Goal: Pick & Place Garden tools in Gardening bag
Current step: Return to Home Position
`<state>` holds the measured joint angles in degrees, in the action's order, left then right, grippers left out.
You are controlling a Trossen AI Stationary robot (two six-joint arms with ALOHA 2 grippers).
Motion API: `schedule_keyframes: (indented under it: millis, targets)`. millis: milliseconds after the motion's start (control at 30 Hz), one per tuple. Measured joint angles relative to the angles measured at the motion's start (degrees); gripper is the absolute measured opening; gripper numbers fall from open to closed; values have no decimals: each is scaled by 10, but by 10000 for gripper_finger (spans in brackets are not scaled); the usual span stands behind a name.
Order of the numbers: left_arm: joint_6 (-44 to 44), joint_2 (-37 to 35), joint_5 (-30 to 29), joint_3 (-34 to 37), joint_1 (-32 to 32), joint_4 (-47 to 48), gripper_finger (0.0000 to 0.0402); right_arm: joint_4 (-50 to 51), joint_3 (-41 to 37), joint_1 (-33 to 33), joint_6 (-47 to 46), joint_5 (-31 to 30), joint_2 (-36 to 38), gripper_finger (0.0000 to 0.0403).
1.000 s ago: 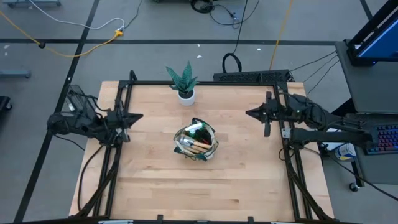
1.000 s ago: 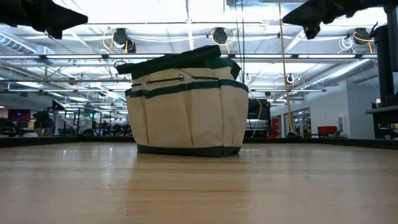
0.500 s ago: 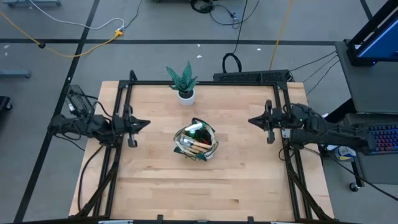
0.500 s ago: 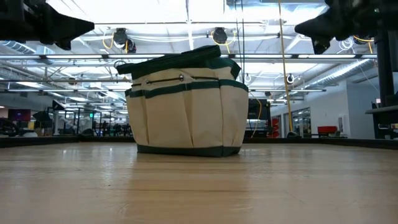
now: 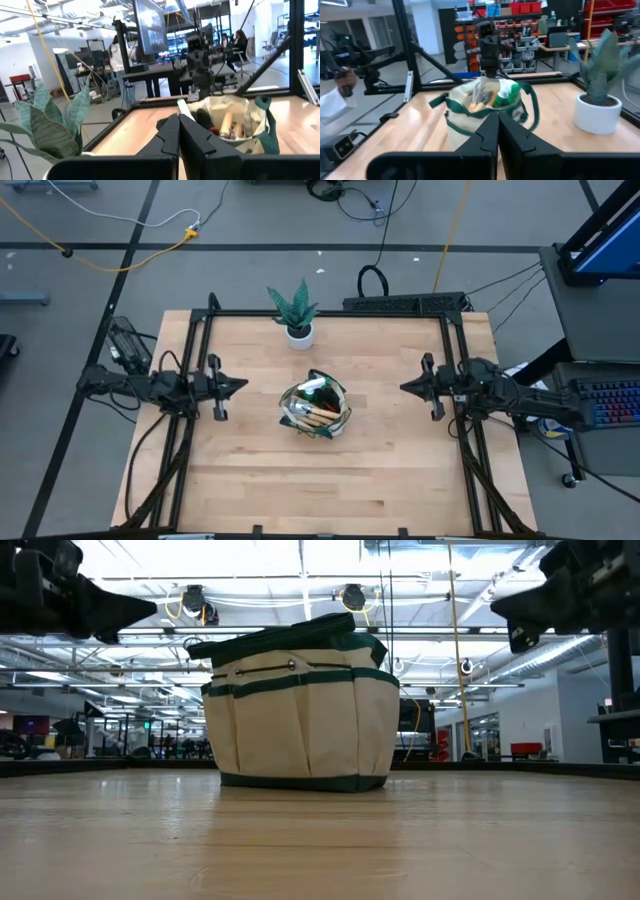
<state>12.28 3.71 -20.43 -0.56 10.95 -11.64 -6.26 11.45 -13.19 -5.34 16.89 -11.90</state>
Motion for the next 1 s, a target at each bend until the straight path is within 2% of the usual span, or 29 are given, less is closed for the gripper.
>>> schedule_keyframes:
  millis: [133, 300, 533, 767, 1000]
  targets:
    - [0, 1, 0, 0, 0, 1, 14, 0, -21, 0, 0, -3, 14, 0]
    - [-22, 1, 0, 0, 0, 40, 4, 0, -43, 0, 0, -2, 23, 0]
    - [-49, 1, 0, 0, 0, 59, 17, -2, -71, 0, -35, -1, 23, 0]
    - [-50, 1, -6, 0, 0, 68, 4, -30, -92, 0, -34, -4, 23, 0]
    - [-50, 1, -6, -1, 0, 70, 33, -29, -92, 0, -30, -4, 23, 0]
